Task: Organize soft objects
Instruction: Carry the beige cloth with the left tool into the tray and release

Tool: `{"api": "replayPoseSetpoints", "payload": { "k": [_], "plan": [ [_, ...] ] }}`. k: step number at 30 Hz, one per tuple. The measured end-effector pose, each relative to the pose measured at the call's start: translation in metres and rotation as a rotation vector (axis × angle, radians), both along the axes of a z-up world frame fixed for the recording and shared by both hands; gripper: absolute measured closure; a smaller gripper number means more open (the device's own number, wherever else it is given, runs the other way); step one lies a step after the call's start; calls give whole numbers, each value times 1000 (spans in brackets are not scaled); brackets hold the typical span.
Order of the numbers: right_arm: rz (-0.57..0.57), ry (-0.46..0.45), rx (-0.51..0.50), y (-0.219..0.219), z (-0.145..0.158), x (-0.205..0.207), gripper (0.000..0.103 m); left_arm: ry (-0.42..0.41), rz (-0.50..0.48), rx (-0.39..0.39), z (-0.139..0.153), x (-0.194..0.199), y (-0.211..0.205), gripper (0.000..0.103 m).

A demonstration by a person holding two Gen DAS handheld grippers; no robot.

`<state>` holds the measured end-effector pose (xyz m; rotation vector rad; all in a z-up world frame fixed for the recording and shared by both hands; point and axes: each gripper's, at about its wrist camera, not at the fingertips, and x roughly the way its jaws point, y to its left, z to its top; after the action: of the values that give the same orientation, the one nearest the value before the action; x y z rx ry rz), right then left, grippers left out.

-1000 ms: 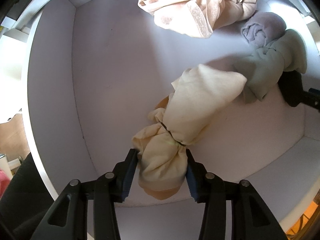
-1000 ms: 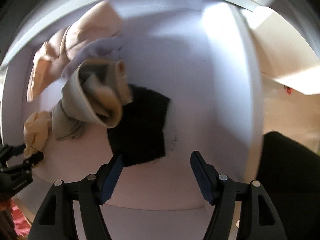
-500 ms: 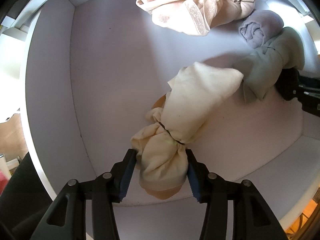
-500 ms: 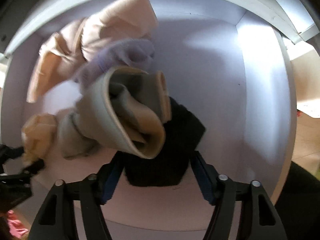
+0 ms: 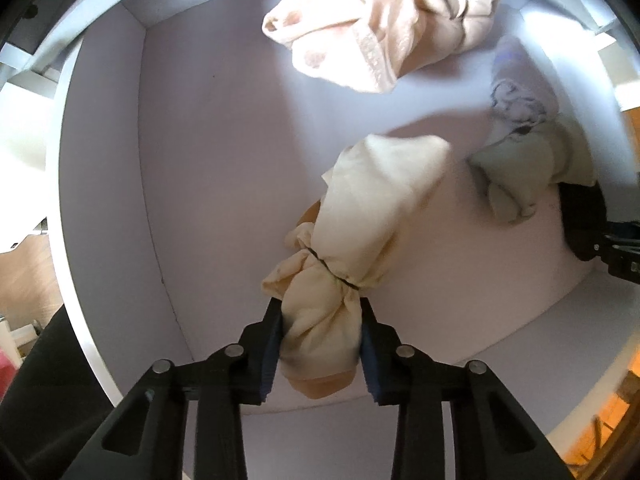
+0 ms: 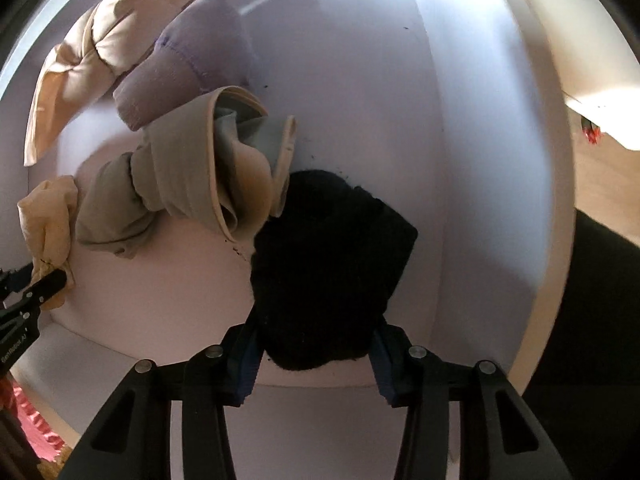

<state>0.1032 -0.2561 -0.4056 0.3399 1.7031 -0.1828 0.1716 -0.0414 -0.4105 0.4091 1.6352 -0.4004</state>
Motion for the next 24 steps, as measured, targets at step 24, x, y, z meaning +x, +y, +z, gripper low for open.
{"api": "replayPoseSetpoints", "payload": {
  "k": [24],
  "plan": [
    [-45, -64, 54, -32, 2, -10, 65, -79, 6, -161, 88, 5, 18, 71]
  ]
}}
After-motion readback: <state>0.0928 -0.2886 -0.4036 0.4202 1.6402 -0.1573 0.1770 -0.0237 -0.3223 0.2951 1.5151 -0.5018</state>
